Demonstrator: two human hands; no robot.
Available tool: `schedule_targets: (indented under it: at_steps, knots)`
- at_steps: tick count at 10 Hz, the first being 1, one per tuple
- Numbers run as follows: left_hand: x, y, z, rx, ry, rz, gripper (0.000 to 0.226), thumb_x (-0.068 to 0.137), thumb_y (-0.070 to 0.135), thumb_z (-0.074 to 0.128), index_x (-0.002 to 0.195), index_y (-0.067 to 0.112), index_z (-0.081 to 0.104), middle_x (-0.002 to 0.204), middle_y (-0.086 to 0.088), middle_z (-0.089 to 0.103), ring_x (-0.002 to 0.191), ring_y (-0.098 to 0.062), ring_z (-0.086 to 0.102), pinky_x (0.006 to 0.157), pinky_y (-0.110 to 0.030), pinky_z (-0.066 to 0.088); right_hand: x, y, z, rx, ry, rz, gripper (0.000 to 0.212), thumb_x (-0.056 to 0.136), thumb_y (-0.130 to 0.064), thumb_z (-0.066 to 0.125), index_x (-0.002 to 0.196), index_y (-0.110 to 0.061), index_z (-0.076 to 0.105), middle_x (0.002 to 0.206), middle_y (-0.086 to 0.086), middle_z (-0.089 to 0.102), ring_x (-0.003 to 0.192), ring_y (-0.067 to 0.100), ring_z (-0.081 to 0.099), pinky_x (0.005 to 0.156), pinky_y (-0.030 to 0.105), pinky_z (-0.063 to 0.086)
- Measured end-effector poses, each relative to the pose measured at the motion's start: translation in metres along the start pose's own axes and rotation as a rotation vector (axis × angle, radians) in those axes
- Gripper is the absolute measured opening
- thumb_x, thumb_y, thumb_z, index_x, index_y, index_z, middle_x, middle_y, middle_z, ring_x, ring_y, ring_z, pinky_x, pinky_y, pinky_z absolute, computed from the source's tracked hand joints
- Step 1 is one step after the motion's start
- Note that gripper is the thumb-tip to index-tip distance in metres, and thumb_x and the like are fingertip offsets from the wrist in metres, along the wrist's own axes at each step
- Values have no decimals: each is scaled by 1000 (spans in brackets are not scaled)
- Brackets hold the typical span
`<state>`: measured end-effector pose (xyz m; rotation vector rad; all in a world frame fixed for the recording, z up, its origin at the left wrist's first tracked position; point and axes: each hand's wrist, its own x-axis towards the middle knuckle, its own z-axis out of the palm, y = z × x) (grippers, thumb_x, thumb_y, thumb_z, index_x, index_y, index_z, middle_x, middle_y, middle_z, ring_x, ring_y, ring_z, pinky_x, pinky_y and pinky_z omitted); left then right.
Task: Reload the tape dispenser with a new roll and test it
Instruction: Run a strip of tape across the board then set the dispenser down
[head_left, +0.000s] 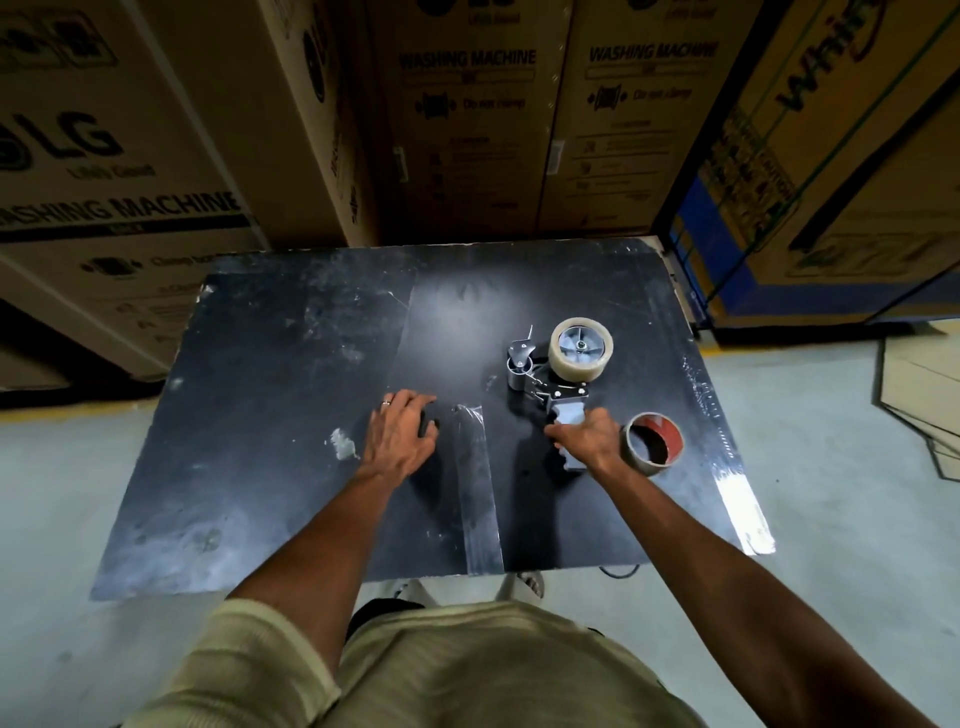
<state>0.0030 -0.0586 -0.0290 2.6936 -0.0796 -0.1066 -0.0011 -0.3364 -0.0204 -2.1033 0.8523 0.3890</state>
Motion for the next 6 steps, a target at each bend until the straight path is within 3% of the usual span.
schedule_targets:
  at_steps: [2, 4, 5, 6]
  knots:
    - [-17, -3, -3, 45, -55, -37, 43, 90, 27, 62, 133, 19, 61, 128, -3, 60, 123, -28, 52, 106, -44, 42, -21, 1, -3, -22, -17, -38, 38, 74, -28, 86, 102, -5, 76, 104, 15, 76, 102, 29, 72, 75, 27, 48]
    - [-28, -6, -6, 107, -59, -18, 48, 93, 32, 57, 140, 19, 53, 139, -3, 54, 133, -27, 44, 109, -46, 38, -24, 6, -3, -100, 0, -109, 38, 72, -32, 87, 97, -5, 77, 100, 16, 78, 99, 31, 74, 81, 38, 59]
    - [-29, -11, -11, 150, -77, 14, 55, 96, 36, 52, 148, 18, 43, 154, -4, 43, 144, -27, 35, 112, -48, 36, -30, 4, -2, -187, 93, -183, 51, 78, -42, 82, 104, 1, 73, 105, 21, 77, 102, 37, 72, 78, 37, 53]
    - [-28, -16, -20, 163, -74, 25, 61, 99, 39, 47, 154, 18, 33, 163, -5, 30, 151, -27, 24, 118, -49, 31, -43, -5, 7, -288, 222, -280, 83, 85, -50, 73, 138, 9, 48, 128, 33, 61, 118, 47, 60, 97, 45, 49]
